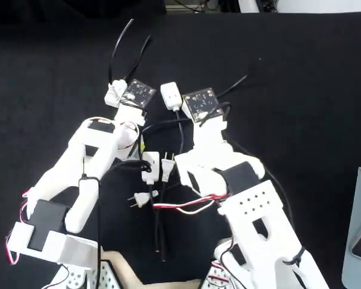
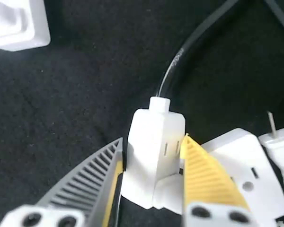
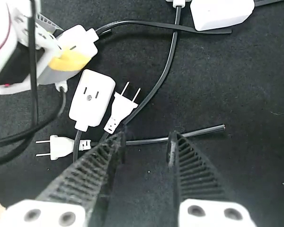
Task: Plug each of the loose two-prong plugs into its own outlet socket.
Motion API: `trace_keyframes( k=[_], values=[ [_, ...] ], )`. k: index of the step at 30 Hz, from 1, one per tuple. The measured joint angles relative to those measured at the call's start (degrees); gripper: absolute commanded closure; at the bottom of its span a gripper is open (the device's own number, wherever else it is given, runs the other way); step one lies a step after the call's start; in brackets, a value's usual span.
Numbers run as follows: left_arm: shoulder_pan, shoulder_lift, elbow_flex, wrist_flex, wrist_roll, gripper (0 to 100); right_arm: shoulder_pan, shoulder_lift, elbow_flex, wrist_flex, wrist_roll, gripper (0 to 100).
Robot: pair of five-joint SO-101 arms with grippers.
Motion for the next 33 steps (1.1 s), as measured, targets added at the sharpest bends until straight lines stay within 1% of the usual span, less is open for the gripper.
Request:
trace_keyframes(
  k=[6, 10, 16, 18, 20, 21, 22, 26, 31, 33],
  values=[
    [0.35, -2.90, -1.05, 5.36, -0.09, 83, 0.00, 0.00, 0.00, 0.00, 0.00, 85.0],
    [0.35, -9.05, -1.05, 9.14, -0.09, 83, 0.00, 0.00, 0.00, 0.00, 0.00, 85.0],
    [0.26, -16.97, -1.05, 11.78, -0.09, 82, 0.00, 0.00, 0.00, 0.00, 0.00, 85.0],
    [-0.62, -17.32, -1.05, 11.78, -0.09, 79, 0.00, 0.00, 0.00, 0.00, 0.00, 85.0],
    [-1.93, -17.32, -1.05, 11.78, -0.09, 71, 0.00, 0.00, 0.00, 0.00, 0.00, 85.0],
    [-2.55, -17.05, -1.05, 11.78, -0.09, 67, 0.00, 0.00, 0.00, 0.00, 0.00, 85.0],
    [-3.25, -16.35, -1.05, 11.78, -0.09, 66, 0.00, 0.00, 0.00, 0.00, 0.00, 85.0],
    [-4.84, -10.81, -1.23, 11.43, 0.00, 69, 0.00, 0.00, 0.00, 0.00, 0.00, 85.0],
    [-4.75, -0.70, -3.52, 7.21, 0.09, 71, 0.00, 0.00, 0.00, 0.00, 0.00, 85.0],
    [-4.57, 2.29, -4.84, 6.59, 0.18, 75, 0.00, 0.00, 0.00, 0.00, 0.00, 85.0]
  ],
)
